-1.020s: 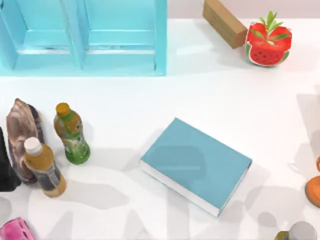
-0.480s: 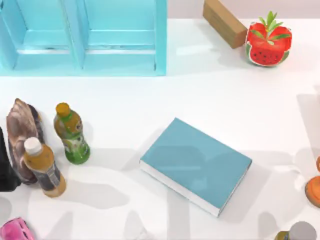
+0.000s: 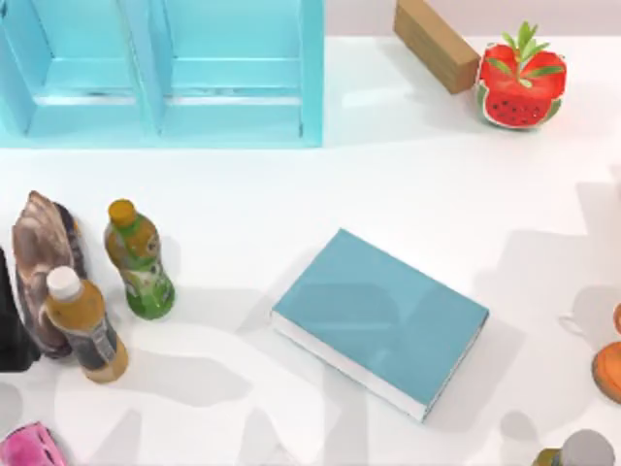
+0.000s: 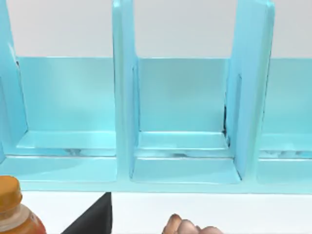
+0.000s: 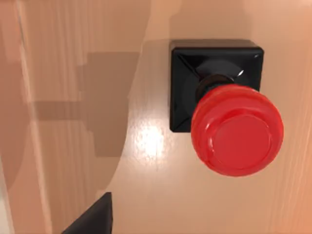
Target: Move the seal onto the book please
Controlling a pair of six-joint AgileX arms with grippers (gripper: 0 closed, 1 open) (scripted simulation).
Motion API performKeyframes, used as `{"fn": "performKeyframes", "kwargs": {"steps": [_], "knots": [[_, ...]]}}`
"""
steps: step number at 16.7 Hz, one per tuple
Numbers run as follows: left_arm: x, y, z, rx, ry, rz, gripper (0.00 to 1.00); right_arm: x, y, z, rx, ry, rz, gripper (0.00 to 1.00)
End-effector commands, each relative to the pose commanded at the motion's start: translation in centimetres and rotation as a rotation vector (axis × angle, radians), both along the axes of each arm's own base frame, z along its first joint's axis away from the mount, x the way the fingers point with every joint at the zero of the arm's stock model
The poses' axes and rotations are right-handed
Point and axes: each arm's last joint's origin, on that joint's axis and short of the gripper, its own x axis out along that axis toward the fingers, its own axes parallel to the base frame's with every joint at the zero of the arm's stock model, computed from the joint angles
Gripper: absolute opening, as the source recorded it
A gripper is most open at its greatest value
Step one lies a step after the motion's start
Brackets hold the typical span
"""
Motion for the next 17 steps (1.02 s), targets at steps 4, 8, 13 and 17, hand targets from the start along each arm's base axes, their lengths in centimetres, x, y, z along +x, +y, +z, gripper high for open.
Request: {"fn": "performKeyframes", "kwargs": {"steps": [4,8,13,17], "knots": [[0.0,0.0,0.0,0.0,0.0,0.0,1.0,0.2,-0.3,-0.2,0.005,0.012,0.0,1.0],[0.0,0.0,0.0,0.0,0.0,0.0,1.0,0.3,-0.1,-0.6,0.005,0.012,0.002,1.0],[0.0,0.0,0.0,0.0,0.0,0.0,1.0,0.7,-0.4,-5.9,0.001,0.003,0.0,1.0],[0.0,0.0,0.0,0.0,0.0,0.0,1.0,0.3,-0.3,-9.9,0.005,0.01,0.0,1.0]]}}
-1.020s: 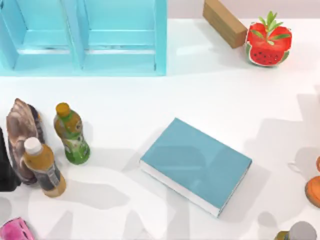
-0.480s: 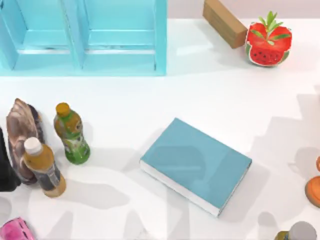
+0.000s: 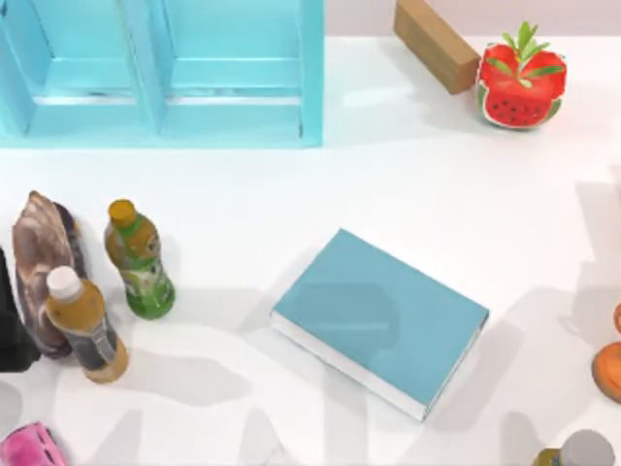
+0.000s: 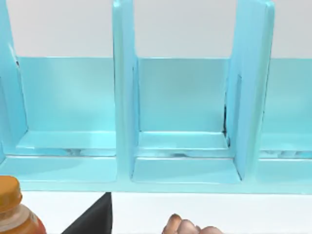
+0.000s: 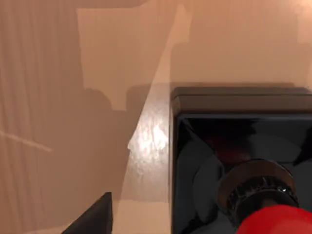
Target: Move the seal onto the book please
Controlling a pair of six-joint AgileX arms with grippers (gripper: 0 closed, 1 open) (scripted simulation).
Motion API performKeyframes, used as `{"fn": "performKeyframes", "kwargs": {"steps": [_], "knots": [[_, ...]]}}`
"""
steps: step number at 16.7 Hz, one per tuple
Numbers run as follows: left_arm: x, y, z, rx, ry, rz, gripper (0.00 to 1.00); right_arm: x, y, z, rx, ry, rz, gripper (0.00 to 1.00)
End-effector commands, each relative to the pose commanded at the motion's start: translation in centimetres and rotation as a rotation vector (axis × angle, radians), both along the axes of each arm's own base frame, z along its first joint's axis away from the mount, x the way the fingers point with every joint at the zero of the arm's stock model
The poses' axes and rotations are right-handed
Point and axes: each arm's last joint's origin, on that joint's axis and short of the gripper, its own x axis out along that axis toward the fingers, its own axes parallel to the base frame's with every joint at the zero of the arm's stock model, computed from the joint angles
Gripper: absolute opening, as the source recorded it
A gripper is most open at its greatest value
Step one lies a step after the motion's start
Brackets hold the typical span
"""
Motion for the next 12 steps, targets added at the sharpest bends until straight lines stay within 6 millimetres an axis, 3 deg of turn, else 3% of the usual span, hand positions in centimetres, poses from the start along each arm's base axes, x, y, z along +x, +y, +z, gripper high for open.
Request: {"fn": "performKeyframes", "kwargs": {"steps": [4,12], "knots": [[0.0,0.0,0.0,0.0,0.0,0.0,1.0,-0.04,0.01,-0.3,0.001,0.002,0.0,1.0],[0.0,0.0,0.0,0.0,0.0,0.0,1.0,-0.04,0.01,-0.3,0.001,0.002,0.0,0.4]]}}
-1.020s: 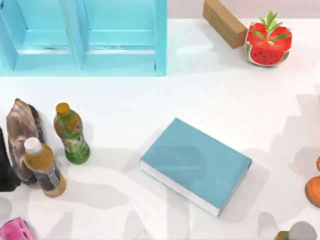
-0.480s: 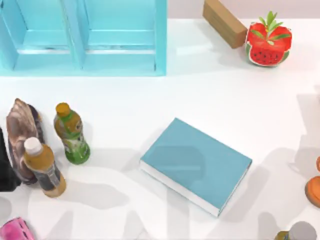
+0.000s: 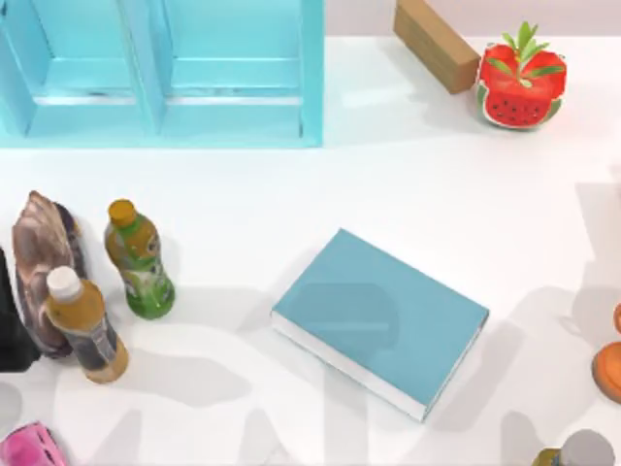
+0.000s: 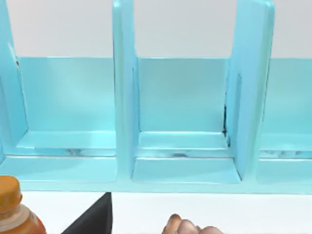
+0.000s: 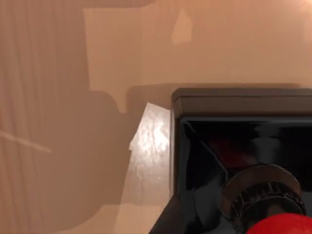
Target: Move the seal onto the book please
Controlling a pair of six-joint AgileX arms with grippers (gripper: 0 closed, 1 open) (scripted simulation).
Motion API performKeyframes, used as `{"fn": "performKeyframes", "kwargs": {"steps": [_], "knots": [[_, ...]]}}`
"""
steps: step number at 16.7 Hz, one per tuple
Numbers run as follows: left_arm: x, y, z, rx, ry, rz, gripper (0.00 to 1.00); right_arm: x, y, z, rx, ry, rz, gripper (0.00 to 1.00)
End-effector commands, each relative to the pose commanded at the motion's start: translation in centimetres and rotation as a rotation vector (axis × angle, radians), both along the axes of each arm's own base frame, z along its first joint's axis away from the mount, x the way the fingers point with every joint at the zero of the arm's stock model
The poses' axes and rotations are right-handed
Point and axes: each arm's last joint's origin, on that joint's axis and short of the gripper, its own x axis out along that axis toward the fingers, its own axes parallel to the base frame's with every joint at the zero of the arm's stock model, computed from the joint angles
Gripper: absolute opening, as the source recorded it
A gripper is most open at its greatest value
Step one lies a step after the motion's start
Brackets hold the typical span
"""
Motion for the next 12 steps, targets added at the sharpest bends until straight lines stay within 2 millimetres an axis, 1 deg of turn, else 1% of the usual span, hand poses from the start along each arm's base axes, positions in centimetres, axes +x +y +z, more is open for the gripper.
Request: {"fn": "performKeyframes", "kwargs": {"steps": [5,6,12], "knots": [[0.0,0.0,0.0,0.0,0.0,0.0,1.0,0.0,0.0,0.0,0.0,0.0,0.0,0.02],[0.0,0.0,0.0,0.0,0.0,0.0,1.0,0.0,0.0,0.0,0.0,0.0,0.0,0.0],[0.0,0.0,0.0,0.0,0.0,0.0,1.0,0.0,0.0,0.0,0.0,0.0,0.0,0.0]]}}
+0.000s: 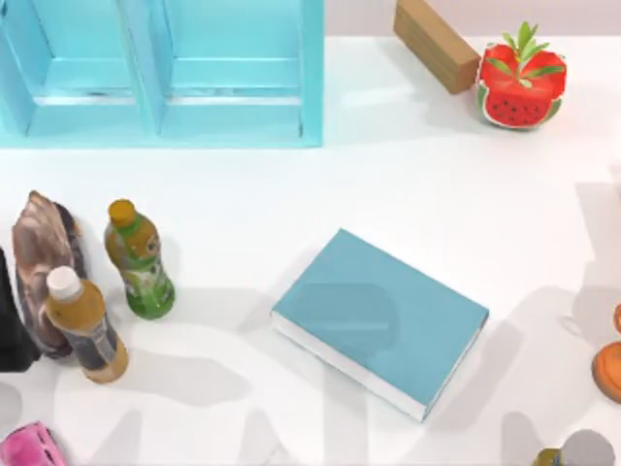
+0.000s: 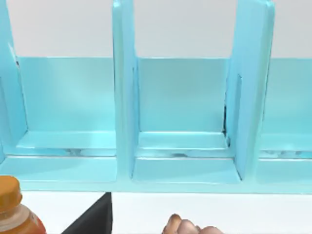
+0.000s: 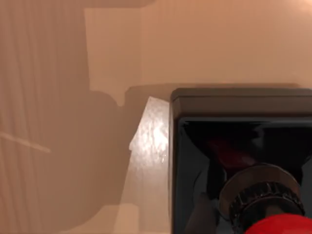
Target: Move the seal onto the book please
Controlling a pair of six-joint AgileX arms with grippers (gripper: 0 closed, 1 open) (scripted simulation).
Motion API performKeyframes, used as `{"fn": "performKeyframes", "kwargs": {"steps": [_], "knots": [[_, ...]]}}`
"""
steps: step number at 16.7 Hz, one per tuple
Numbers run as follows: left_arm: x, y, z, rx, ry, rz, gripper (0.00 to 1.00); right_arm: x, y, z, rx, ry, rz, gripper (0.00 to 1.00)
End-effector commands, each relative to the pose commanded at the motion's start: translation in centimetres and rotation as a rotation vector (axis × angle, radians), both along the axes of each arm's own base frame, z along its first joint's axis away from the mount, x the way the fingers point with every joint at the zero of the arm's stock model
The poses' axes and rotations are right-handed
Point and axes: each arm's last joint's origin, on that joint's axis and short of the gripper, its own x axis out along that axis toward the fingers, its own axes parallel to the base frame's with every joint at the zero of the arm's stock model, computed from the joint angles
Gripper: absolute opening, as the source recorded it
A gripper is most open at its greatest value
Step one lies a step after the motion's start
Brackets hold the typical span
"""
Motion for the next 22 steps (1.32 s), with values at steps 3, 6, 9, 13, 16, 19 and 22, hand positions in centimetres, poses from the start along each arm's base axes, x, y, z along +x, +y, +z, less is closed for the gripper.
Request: {"fn": "performKeyframes", "kwargs": {"steps": [3,6,9,13,16,19,22], "knots": [[0.0,0.0,0.0,0.0,0.0,0.0,1.0,0.0,0.1,0.1,-0.001,-0.002,-0.001,0.0],[0.0,0.0,0.0,0.0,0.0,0.0,1.0,1.1,1.8,2.4,-0.009,-0.018,-0.007,0.0],[0.0,0.0,0.0,0.0,0.0,0.0,1.0,2.0,5.9,6.7,-0.007,-0.019,-0.006,0.0],[0.0,0.0,0.0,0.0,0.0,0.0,1.0,1.1,12.3,12.3,0.0,0.015,-0.002,0.0],[0.0,0.0,0.0,0.0,0.0,0.0,1.0,0.2,14.8,14.9,-0.001,0.0,-0.001,0.0],[0.0,0.0,0.0,0.0,0.0,0.0,1.0,0.1,15.0,15.1,-0.001,-0.001,-0.001,0.0],[0.0,0.0,0.0,0.0,0.0,0.0,1.0,0.5,15.4,14.6,0.001,0.007,-0.005,0.0]]}}
